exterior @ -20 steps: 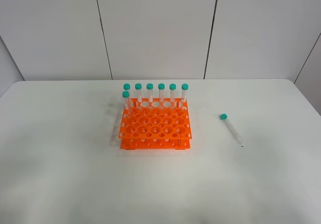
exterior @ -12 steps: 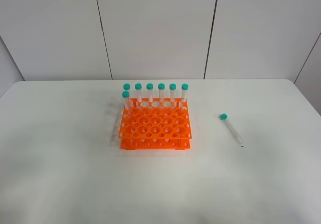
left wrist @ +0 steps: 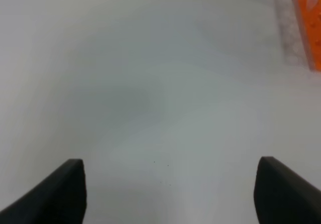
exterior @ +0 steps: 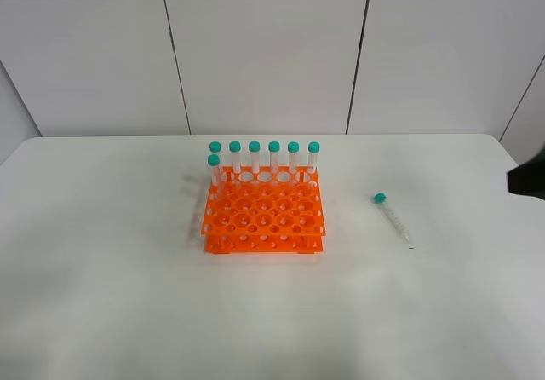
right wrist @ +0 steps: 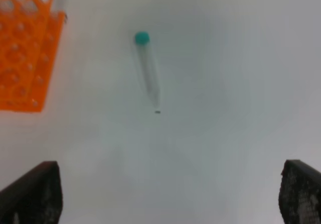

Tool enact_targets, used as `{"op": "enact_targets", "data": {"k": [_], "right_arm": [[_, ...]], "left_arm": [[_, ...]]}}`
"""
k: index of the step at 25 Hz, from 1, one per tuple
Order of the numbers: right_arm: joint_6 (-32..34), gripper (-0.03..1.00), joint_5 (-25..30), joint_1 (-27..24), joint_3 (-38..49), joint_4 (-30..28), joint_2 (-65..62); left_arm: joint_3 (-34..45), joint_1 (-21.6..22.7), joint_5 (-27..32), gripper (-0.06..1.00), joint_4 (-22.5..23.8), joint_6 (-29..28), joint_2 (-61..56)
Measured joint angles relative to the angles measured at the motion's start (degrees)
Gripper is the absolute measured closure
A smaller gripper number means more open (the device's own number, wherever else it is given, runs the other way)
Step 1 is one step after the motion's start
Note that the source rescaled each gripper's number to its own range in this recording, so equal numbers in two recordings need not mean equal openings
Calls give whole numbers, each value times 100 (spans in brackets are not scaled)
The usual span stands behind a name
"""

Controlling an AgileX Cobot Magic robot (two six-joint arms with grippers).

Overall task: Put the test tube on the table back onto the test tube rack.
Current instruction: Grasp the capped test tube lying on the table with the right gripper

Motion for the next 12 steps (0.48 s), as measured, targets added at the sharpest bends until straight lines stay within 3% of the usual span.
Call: {"op": "enact_targets", "data": {"k": [6,12], "right_arm": [[-382,6,-23,0,-1186,0,2617],[-856,6,-26,213,-2273,89,4361]], "left_arm": [[0,0,0,-5,0,0,0],[0,0,0,-5,0,0,0]]}}
